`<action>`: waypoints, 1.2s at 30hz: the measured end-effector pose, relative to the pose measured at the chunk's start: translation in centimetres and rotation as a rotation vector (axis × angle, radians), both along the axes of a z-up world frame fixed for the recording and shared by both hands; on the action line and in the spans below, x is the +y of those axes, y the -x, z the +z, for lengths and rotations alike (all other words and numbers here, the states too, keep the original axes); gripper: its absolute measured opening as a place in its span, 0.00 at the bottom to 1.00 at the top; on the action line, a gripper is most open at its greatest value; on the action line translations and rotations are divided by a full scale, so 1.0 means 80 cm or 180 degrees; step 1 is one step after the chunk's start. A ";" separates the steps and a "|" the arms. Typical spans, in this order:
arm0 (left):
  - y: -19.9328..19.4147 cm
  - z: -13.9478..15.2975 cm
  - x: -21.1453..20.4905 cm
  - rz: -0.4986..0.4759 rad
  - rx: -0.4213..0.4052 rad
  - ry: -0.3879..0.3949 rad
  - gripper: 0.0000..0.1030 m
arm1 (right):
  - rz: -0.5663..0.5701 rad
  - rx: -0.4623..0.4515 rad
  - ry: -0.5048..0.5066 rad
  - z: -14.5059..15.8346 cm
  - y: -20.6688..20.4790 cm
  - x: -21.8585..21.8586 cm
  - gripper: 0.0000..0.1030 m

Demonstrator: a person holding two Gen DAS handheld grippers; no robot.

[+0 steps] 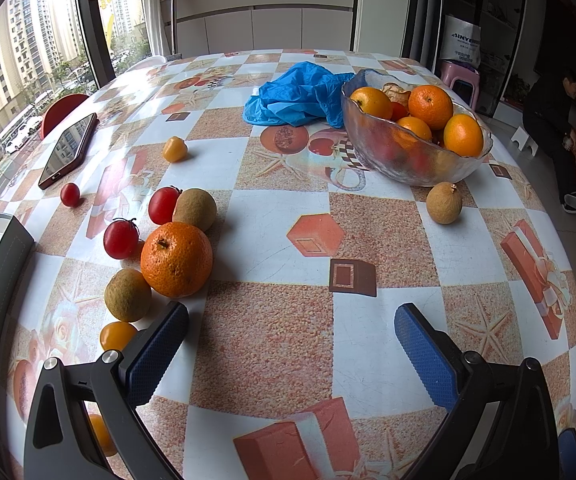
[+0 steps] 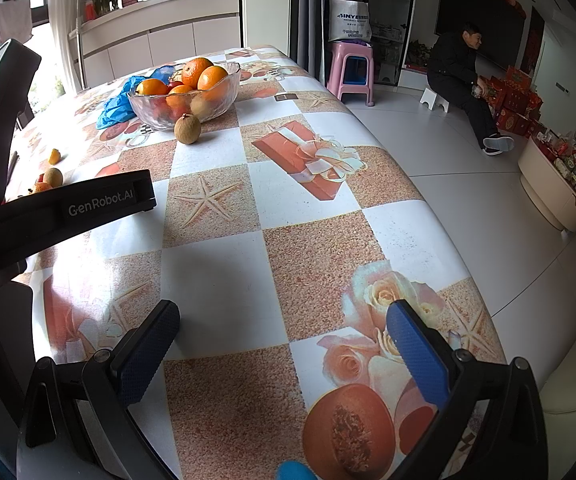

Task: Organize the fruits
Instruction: 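Grasp a small tangerine with the left tool while the right tool grasps a brown round fruit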

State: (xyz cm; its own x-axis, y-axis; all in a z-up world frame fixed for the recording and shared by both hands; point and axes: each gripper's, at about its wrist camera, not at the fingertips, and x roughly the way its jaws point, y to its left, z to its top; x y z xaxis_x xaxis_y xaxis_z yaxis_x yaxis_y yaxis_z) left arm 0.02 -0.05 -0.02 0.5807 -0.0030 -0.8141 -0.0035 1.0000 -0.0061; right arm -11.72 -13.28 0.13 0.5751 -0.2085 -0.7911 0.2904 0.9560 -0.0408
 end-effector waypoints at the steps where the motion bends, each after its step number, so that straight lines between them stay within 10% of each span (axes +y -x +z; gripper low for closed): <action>1: 0.000 0.000 0.000 0.0000 0.0000 -0.0001 1.00 | 0.0000 0.0000 0.0001 0.000 0.000 0.000 1.00; 16: 0.003 -0.004 -0.003 -0.0143 -0.0011 -0.0097 1.00 | 0.0000 -0.0002 0.0003 0.000 0.000 0.000 1.00; 24: 0.065 0.058 0.068 -0.0350 -0.0477 -0.0048 1.00 | 0.0000 -0.0002 0.0003 0.000 0.001 0.000 1.00; 36: 0.070 -0.010 0.142 -0.0218 0.0023 0.0017 1.00 | 0.0000 -0.0002 0.0004 0.000 0.001 0.000 1.00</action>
State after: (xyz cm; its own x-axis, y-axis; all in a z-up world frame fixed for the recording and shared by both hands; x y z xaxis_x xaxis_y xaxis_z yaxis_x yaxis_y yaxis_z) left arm -5.61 11.32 -0.85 0.5732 -0.0469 -0.8181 0.0649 0.9978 -0.0117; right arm -11.81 -13.28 0.15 0.5757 -0.2095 -0.7904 0.2906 0.9559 -0.0417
